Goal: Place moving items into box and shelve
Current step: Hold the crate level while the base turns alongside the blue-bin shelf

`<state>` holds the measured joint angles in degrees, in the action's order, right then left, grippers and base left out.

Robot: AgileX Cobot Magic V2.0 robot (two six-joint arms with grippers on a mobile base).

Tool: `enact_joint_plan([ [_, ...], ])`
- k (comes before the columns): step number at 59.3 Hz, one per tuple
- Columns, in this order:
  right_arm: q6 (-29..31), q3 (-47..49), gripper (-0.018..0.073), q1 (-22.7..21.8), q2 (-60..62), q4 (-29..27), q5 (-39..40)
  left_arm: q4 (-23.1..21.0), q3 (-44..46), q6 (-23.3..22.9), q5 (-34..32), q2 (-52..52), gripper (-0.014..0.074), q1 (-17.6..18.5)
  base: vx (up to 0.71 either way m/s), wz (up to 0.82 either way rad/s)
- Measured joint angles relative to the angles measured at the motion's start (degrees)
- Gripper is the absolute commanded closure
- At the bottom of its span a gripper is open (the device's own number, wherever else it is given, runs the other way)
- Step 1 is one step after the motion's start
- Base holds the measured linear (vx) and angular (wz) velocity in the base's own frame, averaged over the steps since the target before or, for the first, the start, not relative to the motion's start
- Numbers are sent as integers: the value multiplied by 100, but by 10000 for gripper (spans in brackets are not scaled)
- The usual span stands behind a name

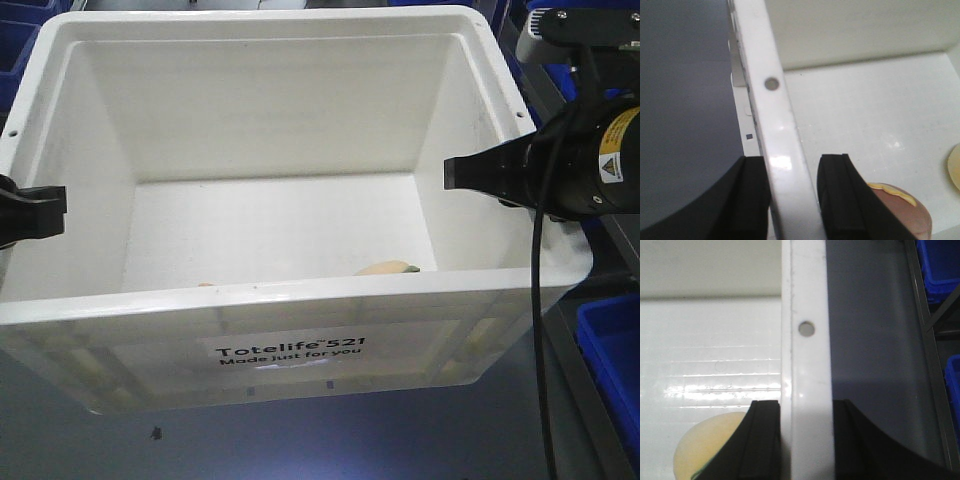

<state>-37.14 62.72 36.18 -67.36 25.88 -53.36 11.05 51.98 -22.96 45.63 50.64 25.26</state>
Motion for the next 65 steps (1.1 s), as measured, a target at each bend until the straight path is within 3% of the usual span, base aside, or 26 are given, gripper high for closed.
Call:
enact_joint_plan([
  [65,0,0,461,0,0,0,0,0,0,0,0,0,582,0,32,-1],
])
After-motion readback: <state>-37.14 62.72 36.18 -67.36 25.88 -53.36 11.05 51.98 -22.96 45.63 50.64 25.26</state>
